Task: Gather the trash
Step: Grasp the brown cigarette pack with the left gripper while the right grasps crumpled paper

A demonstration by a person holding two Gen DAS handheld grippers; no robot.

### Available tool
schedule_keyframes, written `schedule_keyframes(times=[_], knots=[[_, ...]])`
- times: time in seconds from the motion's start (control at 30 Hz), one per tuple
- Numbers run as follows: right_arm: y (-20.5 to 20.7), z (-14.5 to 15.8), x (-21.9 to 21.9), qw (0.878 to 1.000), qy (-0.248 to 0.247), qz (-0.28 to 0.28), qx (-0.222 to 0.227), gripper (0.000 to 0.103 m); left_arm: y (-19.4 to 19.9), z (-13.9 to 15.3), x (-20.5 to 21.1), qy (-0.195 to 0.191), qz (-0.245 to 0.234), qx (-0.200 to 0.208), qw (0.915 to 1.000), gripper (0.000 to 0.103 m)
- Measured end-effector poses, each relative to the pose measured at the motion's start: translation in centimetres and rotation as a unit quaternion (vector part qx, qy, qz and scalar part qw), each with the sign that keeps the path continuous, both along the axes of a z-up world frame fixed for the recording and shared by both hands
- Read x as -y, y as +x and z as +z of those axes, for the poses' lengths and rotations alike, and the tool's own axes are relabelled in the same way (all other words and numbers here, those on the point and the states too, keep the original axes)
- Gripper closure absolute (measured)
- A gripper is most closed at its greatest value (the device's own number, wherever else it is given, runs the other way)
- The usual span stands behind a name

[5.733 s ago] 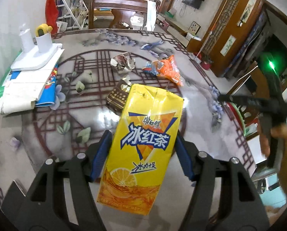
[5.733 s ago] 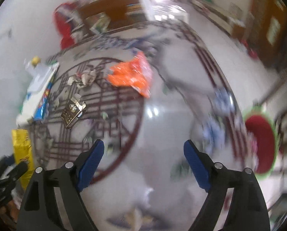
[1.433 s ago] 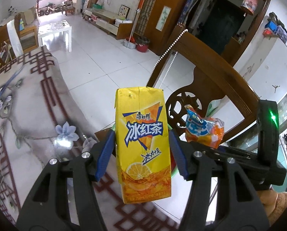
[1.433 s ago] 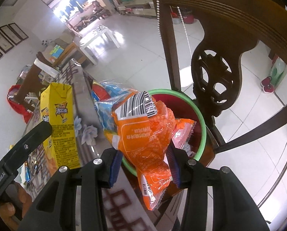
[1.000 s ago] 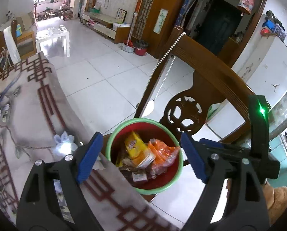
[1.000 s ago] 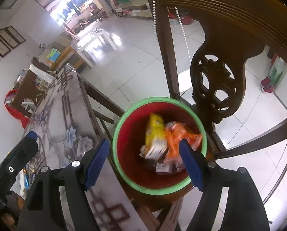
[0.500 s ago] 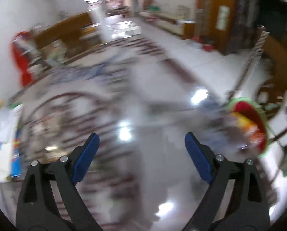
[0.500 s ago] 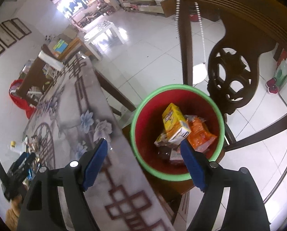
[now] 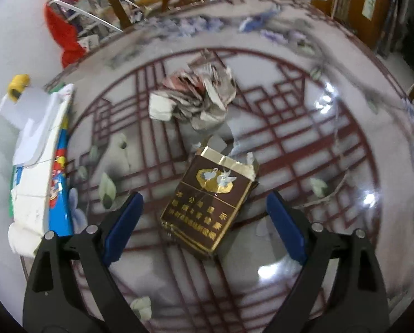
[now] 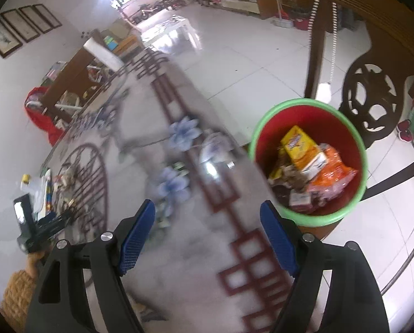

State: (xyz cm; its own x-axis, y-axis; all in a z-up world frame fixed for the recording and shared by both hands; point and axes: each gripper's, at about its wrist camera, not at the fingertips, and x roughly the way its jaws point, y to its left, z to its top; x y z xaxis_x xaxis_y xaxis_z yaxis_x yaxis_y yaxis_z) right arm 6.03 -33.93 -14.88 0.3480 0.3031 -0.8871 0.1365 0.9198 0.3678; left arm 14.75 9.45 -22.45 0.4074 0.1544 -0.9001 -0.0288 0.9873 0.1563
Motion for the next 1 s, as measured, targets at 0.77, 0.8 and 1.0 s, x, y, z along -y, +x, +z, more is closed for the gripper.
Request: schedule_keyframes(times=[0.77,0.8,1.0], knots=[[10.3,-1.5,-33.5,0.977,0.027,0.207,0.031,0.021,-15.3,5.5,-4.6,-0.135,0.024,0.106,0.9849,0.05],[11.0,-2.0,-34.7,0.976,0.023,0.214,0.029,0.021,-15.6,5.3,-4.8,-0.141,0.03,0.104,0.9841,0.05],[15.2,-4.8,-41.4,0.975,0.009,0.222,0.014,0.021,-15.8,4.9,-6.1,-0.177,0.056,0.103,0.9772,0.05]])
